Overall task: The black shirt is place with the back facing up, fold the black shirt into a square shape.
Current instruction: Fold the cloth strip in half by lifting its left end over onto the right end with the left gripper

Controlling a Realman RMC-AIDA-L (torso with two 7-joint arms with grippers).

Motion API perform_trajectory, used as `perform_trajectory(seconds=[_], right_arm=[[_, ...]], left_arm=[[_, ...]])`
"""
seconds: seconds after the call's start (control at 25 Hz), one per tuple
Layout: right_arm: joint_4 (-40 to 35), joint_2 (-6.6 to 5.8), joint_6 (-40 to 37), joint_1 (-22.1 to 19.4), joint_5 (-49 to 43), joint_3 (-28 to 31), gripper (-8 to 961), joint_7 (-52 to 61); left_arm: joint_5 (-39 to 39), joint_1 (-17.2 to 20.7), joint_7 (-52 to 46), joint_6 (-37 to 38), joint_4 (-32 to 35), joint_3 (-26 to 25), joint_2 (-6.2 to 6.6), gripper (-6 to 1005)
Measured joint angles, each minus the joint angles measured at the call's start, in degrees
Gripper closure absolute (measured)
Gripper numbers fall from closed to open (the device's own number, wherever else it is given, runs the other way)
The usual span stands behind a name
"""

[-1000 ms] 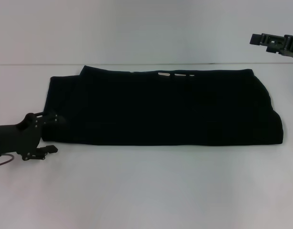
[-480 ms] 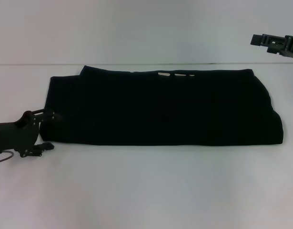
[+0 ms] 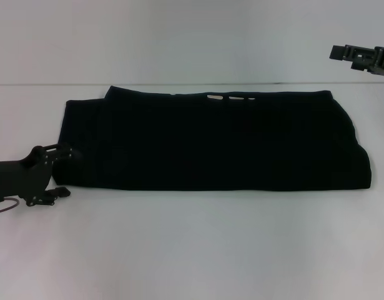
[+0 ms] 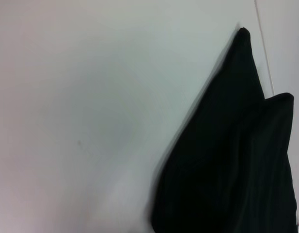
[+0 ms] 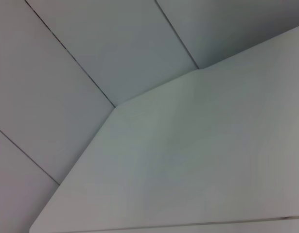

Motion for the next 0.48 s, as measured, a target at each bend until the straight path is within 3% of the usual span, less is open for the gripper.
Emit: perform_trajectory(seconds=[0.48], right_arm=[[0.0, -0.05, 0.2, 0.0, 0.0, 0.0, 75, 0.0]], left_arm=[[0.0, -0.1, 0.3, -1.8, -0.9, 0.1, -0.02, 108]])
